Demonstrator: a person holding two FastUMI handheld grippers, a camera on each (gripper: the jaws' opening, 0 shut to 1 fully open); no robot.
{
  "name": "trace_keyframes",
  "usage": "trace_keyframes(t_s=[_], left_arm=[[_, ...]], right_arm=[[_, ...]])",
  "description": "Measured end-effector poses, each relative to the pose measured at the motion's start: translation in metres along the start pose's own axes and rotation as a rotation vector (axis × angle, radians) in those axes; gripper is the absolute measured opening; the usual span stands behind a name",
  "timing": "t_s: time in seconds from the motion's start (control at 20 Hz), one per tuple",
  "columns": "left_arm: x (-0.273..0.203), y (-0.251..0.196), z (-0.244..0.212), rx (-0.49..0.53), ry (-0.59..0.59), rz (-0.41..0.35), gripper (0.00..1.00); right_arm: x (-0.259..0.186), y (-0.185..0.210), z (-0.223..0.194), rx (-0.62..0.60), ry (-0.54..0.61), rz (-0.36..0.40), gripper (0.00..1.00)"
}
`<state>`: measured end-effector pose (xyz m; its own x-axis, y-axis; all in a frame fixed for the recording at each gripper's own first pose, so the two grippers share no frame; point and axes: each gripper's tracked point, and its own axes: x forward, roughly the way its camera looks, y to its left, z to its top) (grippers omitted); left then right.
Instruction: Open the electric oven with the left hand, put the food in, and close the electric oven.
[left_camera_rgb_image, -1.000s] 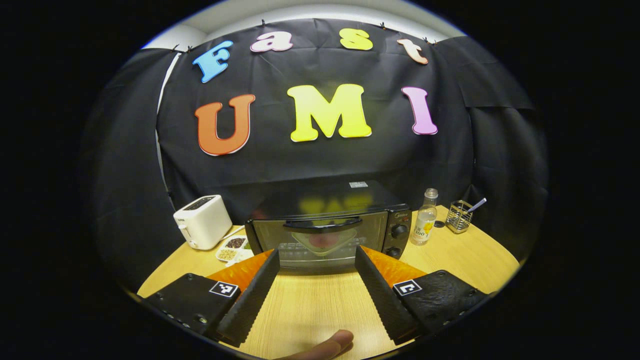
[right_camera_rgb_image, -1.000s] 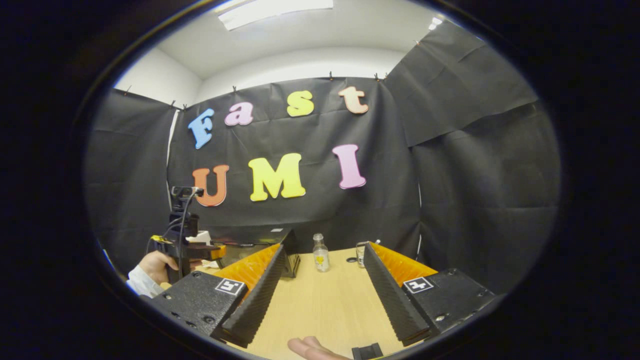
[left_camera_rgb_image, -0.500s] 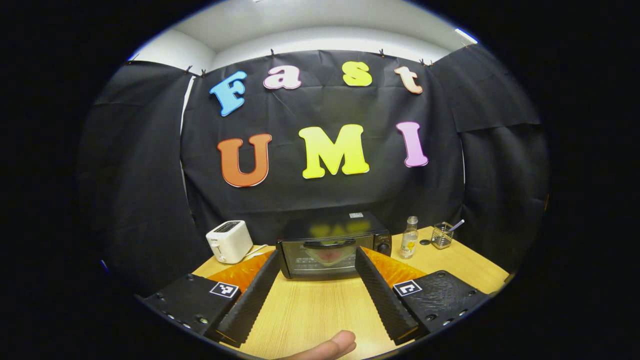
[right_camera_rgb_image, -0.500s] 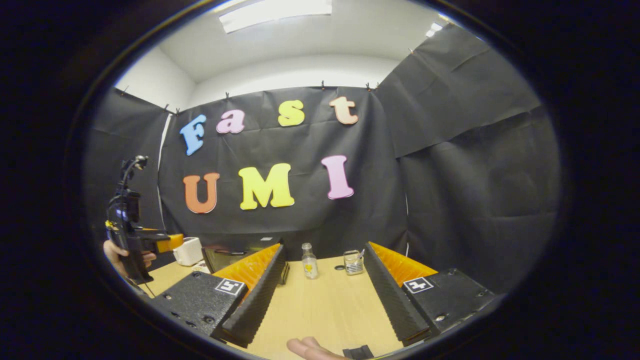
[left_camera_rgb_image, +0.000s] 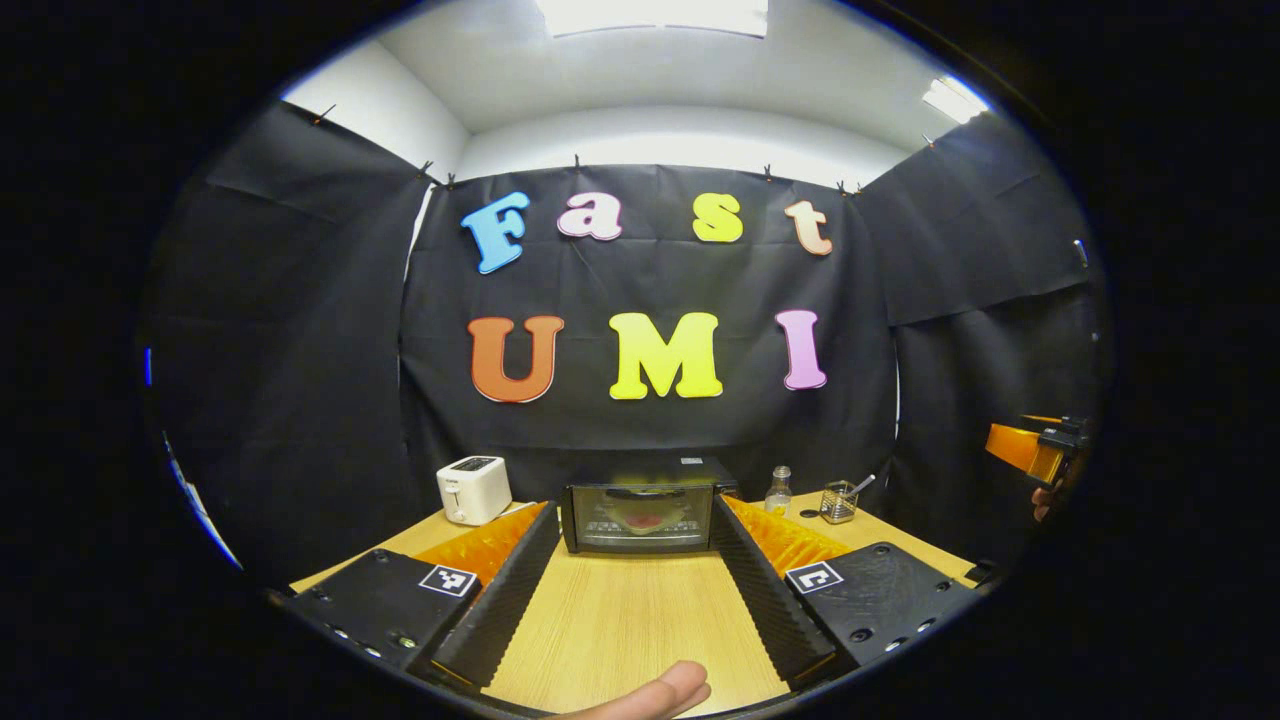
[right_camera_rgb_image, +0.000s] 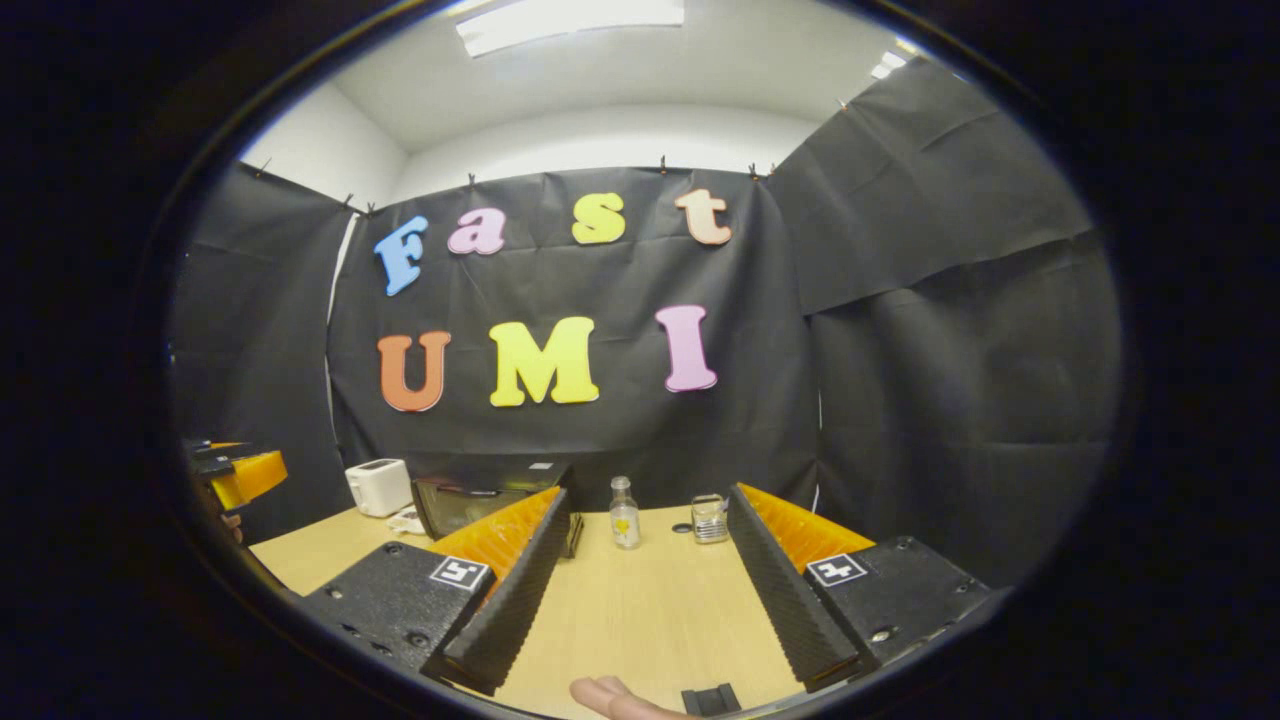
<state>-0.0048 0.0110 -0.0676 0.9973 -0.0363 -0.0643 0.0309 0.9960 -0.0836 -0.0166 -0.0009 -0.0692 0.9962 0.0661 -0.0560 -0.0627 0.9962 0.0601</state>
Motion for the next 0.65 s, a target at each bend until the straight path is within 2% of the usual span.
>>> trace_keyframes(t_s=[0.15,0.4,0.45,0.5,0.6,0.65], left_arm=[[-0.006,0.007,-0.002,-0.025,-0.010,0.022,0.96],[-0.002,0.011,-0.006,-0.012,-0.008,0.042,0.96],[-0.002,0.009,-0.007,-0.012,-0.008,0.036,0.96],[-0.002,0.008,-0.007,-0.012,-0.010,0.032,0.96],[-0.001,0.009,-0.004,-0.009,-0.017,0.033,0.96],[0.000,0.008,-0.004,-0.007,-0.023,0.036,0.96]], right_arm=[[-0.006,0.002,0.004,-0.021,-0.020,0.002,0.95],[-0.006,0.005,0.001,-0.023,-0.026,0.017,0.95],[-0.006,0.006,-0.001,-0.018,-0.020,0.023,1.00],[-0.005,0.007,-0.002,-0.015,-0.017,0.025,0.95],[-0.002,0.000,0.000,-0.016,-0.026,0.010,0.95],[-0.002,0.000,-0.001,-0.013,-0.028,0.008,1.00]])
